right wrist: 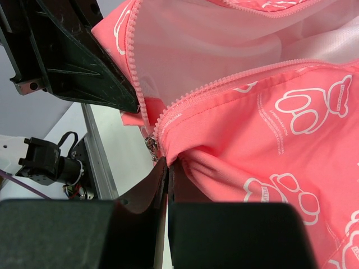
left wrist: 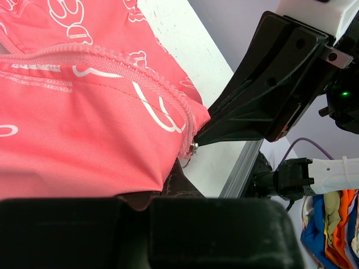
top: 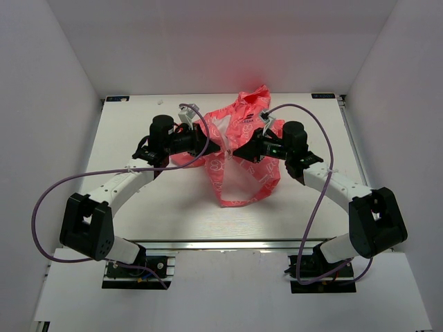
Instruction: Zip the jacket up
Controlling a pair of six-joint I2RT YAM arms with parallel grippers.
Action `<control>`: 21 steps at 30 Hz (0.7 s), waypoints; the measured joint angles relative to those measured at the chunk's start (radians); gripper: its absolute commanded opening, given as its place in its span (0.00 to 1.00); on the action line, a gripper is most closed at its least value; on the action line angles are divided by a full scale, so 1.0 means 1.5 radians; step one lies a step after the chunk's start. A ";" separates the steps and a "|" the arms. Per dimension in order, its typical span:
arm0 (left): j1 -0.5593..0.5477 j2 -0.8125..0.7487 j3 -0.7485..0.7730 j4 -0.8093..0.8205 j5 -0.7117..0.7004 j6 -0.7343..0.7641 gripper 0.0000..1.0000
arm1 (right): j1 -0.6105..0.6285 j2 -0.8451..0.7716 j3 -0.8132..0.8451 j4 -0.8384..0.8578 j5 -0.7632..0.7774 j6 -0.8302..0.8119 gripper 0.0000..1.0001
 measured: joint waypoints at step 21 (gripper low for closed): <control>0.000 0.000 0.000 -0.002 0.000 0.000 0.00 | 0.008 -0.011 0.004 -0.014 0.042 -0.003 0.00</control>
